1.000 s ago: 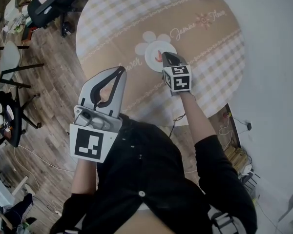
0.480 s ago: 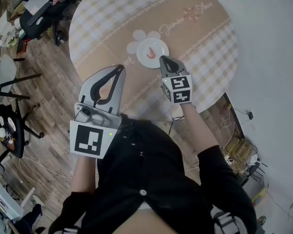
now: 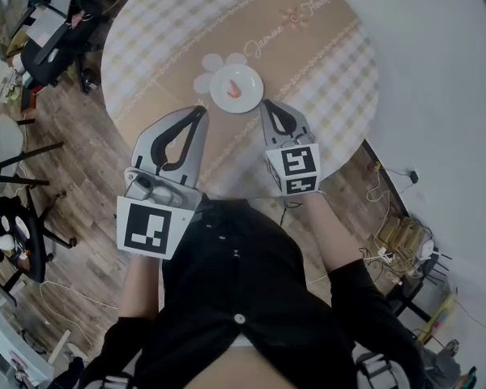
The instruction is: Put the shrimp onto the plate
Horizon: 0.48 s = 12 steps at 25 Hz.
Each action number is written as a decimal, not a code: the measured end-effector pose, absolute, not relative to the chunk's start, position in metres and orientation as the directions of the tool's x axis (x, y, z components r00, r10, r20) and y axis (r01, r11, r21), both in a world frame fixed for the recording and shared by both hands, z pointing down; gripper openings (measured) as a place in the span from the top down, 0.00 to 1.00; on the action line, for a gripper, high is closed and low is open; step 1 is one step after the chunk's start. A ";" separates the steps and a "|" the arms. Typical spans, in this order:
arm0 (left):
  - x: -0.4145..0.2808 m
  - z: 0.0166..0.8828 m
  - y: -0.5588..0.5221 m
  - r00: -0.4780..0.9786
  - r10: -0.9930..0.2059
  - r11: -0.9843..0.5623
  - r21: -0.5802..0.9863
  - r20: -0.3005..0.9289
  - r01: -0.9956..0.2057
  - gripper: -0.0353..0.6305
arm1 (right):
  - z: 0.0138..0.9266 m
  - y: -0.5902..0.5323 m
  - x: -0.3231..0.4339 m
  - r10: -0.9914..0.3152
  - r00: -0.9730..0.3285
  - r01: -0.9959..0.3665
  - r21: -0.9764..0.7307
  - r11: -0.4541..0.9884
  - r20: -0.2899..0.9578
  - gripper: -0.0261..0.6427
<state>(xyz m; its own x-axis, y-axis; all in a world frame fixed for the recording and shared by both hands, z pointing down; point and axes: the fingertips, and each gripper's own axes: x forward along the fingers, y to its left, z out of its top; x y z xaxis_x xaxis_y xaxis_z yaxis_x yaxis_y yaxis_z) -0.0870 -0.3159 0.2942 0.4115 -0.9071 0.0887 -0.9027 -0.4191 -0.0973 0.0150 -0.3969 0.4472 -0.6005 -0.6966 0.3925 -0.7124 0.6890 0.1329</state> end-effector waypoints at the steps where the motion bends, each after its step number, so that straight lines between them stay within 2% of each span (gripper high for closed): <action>1: -0.084 0.293 -0.317 0.419 -0.904 -0.426 -0.098 0.085 -0.900 0.94 | 0.439 -0.394 0.016 -0.704 -0.603 -0.711 0.147 0.687 0.376 0.96; 12: -0.066 0.284 -0.319 0.462 -0.884 -0.467 -0.107 0.074 -0.878 0.94 | 0.366 -0.367 0.026 -0.768 -0.599 -0.752 0.172 0.637 0.225 0.96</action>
